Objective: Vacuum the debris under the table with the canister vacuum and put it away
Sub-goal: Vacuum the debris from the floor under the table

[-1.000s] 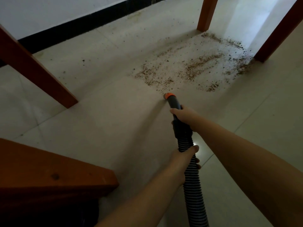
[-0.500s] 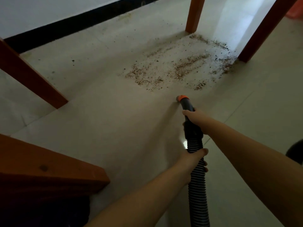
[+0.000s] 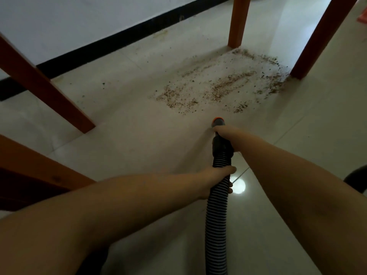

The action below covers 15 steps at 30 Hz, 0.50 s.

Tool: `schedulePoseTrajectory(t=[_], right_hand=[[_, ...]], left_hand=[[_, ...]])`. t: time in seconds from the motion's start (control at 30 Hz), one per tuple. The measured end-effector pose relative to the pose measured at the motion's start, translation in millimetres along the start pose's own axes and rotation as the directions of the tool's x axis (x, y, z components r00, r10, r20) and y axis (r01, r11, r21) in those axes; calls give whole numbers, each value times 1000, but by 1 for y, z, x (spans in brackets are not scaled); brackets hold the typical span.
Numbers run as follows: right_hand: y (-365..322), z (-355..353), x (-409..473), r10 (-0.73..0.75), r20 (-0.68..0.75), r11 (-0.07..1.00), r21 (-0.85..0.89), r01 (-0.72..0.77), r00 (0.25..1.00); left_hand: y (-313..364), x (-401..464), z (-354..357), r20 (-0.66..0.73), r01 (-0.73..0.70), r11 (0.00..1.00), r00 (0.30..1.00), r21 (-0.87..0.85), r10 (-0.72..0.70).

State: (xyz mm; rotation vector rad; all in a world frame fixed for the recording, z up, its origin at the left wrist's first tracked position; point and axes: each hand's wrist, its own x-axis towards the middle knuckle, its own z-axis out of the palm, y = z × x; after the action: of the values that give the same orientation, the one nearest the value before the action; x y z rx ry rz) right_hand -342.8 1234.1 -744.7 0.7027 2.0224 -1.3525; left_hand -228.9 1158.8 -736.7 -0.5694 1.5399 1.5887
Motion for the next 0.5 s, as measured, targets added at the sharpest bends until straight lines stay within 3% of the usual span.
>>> schedulePoseTrajectory(t=[0.2, 0.5], right_hand=[[8, -28, -12, 68, 43, 998, -7, -68, 997], [3, -41, 8, 67, 10, 986, -156, -65, 998]], left_hand=[[11, -8, 16, 35, 81, 971, 995, 226, -91], [14, 22, 21, 196, 68, 984, 976, 162, -100]])
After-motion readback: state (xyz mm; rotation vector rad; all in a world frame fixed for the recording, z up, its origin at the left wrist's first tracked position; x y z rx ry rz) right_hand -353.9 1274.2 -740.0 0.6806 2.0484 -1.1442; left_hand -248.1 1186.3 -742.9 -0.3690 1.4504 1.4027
